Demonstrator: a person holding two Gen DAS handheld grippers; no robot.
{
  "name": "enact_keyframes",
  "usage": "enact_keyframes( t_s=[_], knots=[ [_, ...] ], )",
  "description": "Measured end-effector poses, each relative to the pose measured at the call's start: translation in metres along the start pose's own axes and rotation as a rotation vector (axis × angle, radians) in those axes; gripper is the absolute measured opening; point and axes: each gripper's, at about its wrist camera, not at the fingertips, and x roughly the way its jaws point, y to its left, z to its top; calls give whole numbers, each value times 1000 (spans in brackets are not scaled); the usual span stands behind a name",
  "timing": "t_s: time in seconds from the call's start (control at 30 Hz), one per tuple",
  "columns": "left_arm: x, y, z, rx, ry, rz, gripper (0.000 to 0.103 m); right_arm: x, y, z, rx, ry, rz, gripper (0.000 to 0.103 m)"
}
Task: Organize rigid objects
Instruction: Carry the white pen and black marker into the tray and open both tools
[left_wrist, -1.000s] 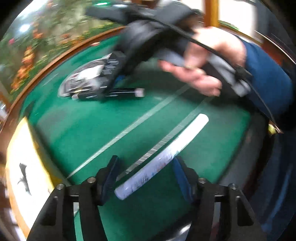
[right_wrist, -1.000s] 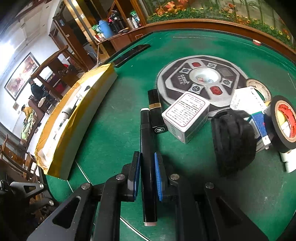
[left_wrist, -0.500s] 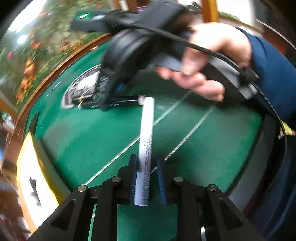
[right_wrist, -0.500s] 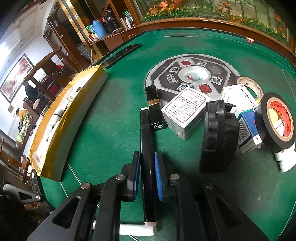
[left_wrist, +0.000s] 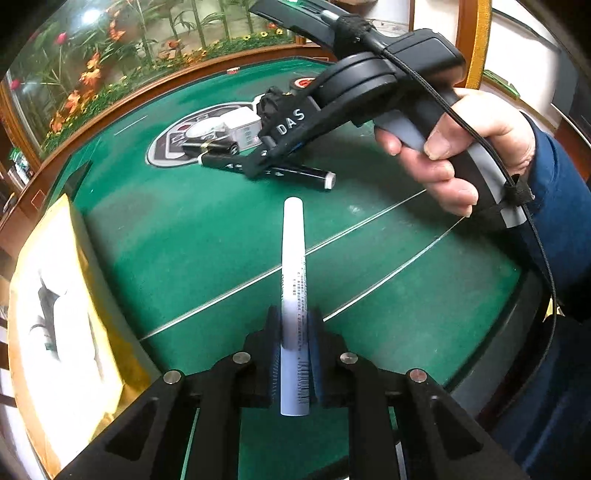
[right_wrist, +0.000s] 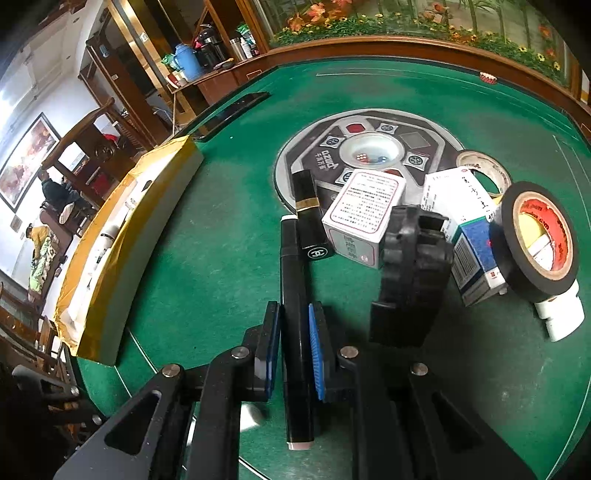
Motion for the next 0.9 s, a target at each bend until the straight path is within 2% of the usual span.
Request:
enact_keyframes(
  t_s=[0.1,0.13,0.17,0.23,0.3,0.33,0.37,0.4,0.47,0.67,0.9],
  knots=[
    [1,-2,1,-4,5,4,20,1,1,-1,-5,1,-7,15],
    [3,0,2,-22,5,-6,29,1,1,-1,-4,0,-7,15],
    [5,2,5,-24,6,-4,49,1,1,-1,-5,1,-7,15],
    [10,3,11,-21,-3,59,70,1,1,-1,-8,1,-8,15],
    [9,-7,12,-23,-20,64,65,0,2,-2,-15,-1,-13,15],
    [9,-7,13,-39,-24,33,44,0,3,-2,-21,-3,-17,15],
    [9,-8,13,-55,-27,1,18,1,4,-1,-24,-4,-19,15],
    [8,-11,13,-57,-34,2,15,1,4,-1,-28,-4,-20,15],
    [7,-12,11,-64,-47,14,14,0,3,-1,-23,-3,-18,14],
    [-5,12,1,-224,-101,-95,14,-10,4,1,2,-37,58,14],
    [-23,29,2,-306,-174,-138,14,-12,3,3,32,-47,88,14]
  ],
)
